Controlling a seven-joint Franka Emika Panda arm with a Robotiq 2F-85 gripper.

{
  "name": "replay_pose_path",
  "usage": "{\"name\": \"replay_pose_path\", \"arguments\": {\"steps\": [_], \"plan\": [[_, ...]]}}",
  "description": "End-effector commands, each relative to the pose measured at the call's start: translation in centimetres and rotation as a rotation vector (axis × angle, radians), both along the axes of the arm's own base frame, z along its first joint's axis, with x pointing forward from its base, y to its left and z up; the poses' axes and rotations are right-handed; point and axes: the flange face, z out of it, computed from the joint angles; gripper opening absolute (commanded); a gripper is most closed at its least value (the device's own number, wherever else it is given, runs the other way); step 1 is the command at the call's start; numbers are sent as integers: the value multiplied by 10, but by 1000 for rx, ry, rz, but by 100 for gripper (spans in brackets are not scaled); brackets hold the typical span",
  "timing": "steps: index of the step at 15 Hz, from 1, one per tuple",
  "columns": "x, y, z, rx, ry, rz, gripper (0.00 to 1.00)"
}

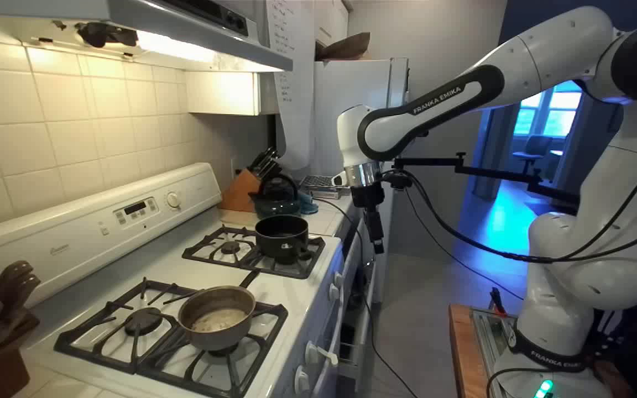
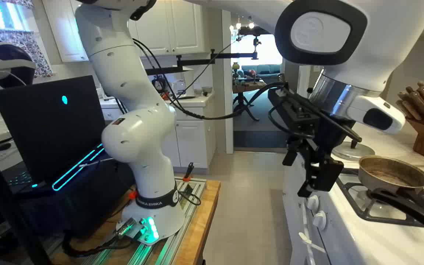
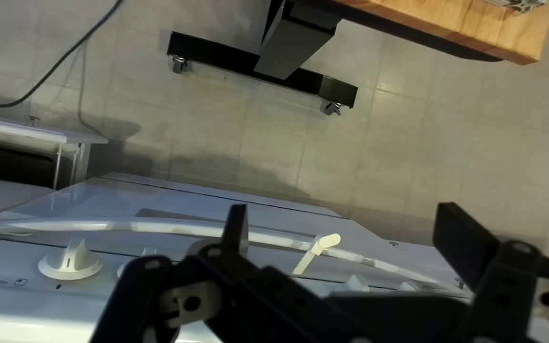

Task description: Put the lid on the pot

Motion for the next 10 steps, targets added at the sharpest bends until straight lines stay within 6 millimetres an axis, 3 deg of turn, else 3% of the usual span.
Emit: {"name": "replay_pose_path", "arguments": {"steps": [1, 5, 7, 10], "plan": [[0, 0, 0, 0, 0, 0, 100], [2, -1, 1, -8, 7, -4, 100], [11, 0, 5, -24, -28, -32, 100], [37, 25, 10, -5, -124, -15, 100]]}}
